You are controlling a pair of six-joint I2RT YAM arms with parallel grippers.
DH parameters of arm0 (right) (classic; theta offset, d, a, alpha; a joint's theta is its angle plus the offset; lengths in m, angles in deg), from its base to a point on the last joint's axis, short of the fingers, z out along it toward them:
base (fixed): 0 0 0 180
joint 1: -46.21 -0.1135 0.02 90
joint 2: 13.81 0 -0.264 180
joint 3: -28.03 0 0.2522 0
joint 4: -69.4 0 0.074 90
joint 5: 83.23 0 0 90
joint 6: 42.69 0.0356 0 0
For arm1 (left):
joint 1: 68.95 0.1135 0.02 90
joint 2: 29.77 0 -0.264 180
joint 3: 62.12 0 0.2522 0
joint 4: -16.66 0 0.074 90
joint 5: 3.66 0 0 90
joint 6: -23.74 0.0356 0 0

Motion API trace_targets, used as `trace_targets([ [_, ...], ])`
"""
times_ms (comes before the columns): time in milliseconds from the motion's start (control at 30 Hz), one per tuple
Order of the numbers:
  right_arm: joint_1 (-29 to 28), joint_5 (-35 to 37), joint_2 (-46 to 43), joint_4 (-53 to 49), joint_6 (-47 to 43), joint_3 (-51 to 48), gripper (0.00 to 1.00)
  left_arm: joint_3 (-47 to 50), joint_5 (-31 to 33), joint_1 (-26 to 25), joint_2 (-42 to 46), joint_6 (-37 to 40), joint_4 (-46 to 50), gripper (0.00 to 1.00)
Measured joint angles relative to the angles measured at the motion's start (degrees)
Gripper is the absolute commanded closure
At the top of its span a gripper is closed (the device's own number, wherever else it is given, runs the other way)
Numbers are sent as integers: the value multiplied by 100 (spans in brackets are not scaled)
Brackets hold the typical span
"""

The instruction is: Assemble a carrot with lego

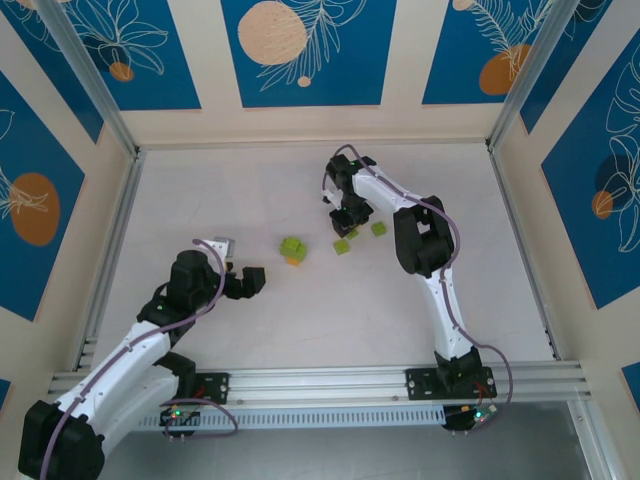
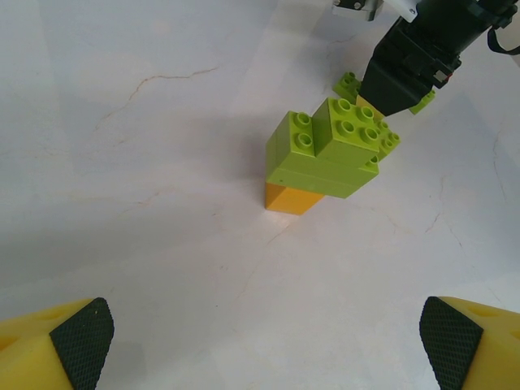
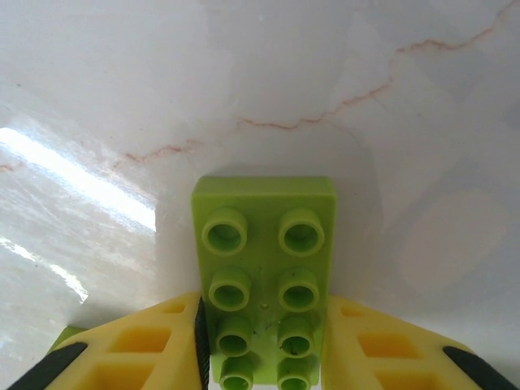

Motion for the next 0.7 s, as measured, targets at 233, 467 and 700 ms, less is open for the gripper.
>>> trace_targets([
  [233, -177, -120, -118, -216, 153, 24, 70, 0, 0, -20, 2, -2, 0, 1],
  [467, -651, -511, -717, -962, 35, 765, 70, 0, 0, -46, 2, 0, 0, 1],
  [700, -1113, -726, -804, -1523, -269, 1674, 71, 0, 0, -50, 2, 0, 0, 1],
])
